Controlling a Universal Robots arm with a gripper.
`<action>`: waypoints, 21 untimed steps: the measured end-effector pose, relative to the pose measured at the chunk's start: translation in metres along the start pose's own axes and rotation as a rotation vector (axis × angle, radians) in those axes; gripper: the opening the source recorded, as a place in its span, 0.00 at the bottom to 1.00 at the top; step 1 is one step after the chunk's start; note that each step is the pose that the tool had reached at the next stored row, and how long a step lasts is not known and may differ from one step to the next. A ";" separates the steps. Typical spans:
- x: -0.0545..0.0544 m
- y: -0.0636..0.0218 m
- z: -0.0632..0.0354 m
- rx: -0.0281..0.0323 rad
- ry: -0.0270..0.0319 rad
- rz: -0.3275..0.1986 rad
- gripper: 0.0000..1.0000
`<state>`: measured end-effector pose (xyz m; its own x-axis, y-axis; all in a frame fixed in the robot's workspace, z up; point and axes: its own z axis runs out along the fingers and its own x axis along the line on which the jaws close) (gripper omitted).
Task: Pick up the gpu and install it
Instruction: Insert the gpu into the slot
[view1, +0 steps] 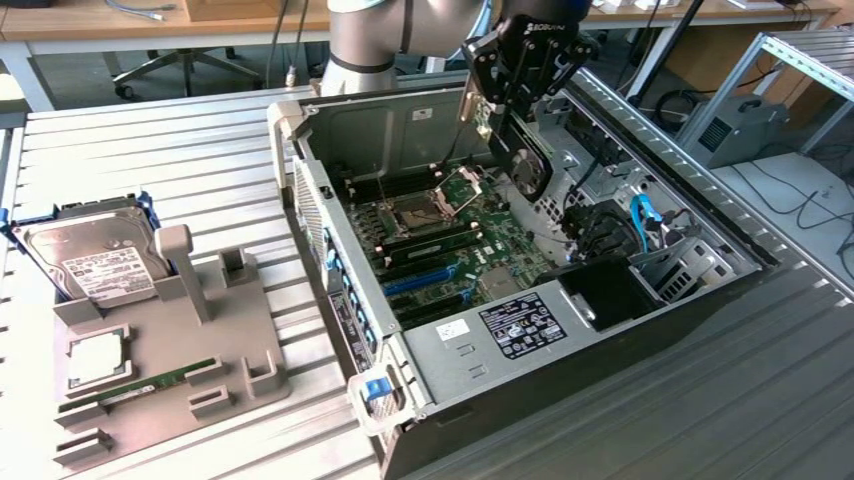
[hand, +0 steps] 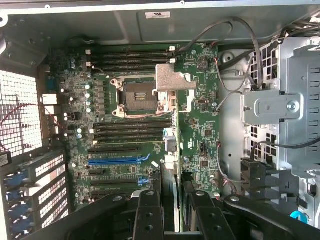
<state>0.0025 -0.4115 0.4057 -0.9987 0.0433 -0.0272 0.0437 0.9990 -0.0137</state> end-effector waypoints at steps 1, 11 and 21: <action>0.000 0.0000 0.0000 0.0000 0.0000 0.000 0.27; 0.000 0.0001 0.0000 -0.0005 -0.0005 -0.039 0.27; 0.000 0.0001 0.0000 -0.0024 -0.0015 -0.109 0.27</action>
<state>0.0025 -0.4114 0.4057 -0.9975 -0.0656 -0.0272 -0.0652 0.9978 -0.0143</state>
